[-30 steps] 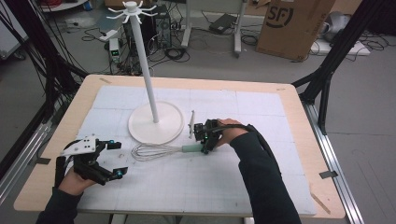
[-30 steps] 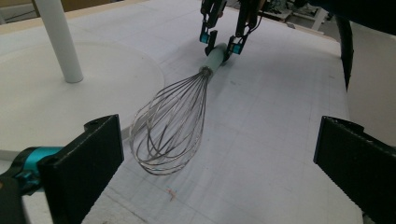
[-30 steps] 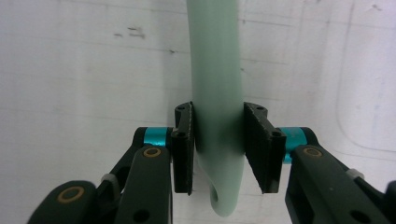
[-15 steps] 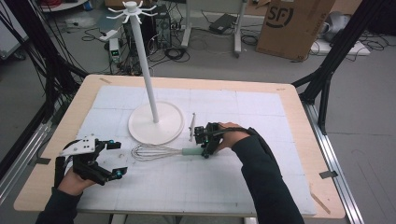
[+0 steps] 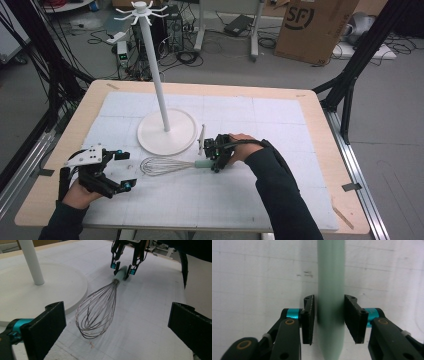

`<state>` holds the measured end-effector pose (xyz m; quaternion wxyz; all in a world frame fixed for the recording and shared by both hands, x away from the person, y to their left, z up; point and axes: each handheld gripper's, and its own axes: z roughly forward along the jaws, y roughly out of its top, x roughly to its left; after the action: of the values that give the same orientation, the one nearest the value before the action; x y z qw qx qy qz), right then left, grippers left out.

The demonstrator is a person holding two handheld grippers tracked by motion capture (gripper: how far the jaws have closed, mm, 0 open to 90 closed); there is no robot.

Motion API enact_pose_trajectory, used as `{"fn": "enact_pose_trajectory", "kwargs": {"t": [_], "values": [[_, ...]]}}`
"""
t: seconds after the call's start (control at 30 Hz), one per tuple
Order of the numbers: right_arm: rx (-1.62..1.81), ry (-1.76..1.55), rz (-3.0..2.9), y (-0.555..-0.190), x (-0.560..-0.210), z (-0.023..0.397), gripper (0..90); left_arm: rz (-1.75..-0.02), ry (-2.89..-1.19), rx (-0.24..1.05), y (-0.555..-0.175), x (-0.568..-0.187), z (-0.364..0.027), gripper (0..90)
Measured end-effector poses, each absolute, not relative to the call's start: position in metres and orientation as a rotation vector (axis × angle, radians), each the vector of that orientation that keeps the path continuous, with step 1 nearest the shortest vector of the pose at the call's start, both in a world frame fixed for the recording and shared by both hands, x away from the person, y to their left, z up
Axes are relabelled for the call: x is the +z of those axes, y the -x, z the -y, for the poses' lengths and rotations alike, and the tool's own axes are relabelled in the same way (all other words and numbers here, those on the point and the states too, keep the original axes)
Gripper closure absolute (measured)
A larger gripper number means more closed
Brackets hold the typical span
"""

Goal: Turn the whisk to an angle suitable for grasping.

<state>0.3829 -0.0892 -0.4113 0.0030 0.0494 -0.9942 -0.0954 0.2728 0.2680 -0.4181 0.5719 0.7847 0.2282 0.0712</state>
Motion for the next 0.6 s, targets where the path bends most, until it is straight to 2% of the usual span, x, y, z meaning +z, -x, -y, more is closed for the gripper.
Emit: {"fn": "enact_pose_trajectory", "kwargs": {"t": [0.2, 0.6], "values": [[-0.263, -0.144, 3.138, -0.3796, -0.4119, 0.0855, 66.1, -0.533, -1.841, 0.168, -0.2724, -0.4178, -0.2678, 2.0], [-0.273, -0.026, 3.110, -0.3754, -0.4094, 0.0875, 66.8, -0.533, -1.836, 0.169, -0.2723, -0.4174, -0.2686, 2.0]]}}
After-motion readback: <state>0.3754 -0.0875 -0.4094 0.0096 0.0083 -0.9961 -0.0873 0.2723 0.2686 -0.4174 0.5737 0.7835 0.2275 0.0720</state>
